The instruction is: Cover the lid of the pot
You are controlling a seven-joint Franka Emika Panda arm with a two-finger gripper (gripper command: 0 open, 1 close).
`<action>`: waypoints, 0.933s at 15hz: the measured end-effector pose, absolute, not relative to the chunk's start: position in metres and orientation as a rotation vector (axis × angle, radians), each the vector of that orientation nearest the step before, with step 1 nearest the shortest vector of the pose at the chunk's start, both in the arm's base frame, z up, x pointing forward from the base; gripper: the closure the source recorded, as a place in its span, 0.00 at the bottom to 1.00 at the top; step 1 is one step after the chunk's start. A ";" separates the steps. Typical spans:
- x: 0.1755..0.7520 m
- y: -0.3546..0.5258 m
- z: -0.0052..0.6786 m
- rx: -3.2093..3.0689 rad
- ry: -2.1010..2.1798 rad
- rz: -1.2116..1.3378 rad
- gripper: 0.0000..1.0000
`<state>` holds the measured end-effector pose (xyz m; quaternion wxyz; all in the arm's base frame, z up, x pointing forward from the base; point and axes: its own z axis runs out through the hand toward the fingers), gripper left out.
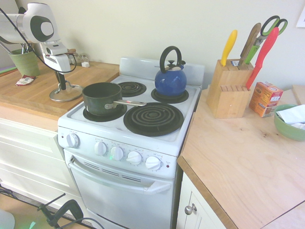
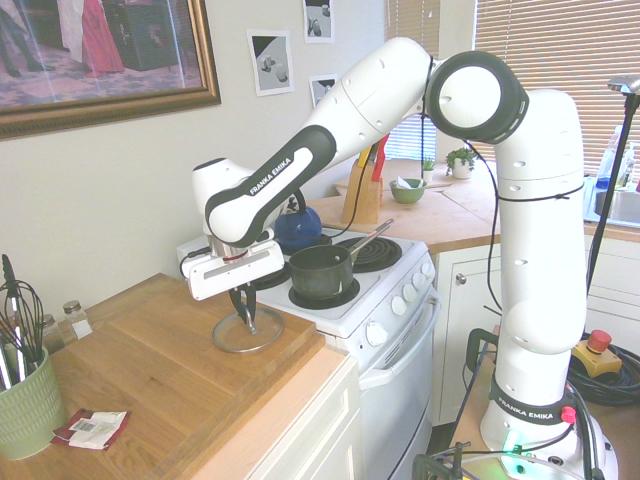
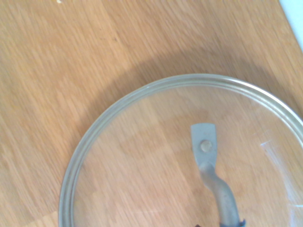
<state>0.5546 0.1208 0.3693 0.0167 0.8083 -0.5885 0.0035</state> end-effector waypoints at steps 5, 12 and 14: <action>0.547 0.105 0.425 2.568 -1.849 0.128 1.00; 0.513 0.002 0.515 2.524 -2.034 0.225 1.00; 0.504 -0.039 0.516 2.484 -2.102 0.210 1.00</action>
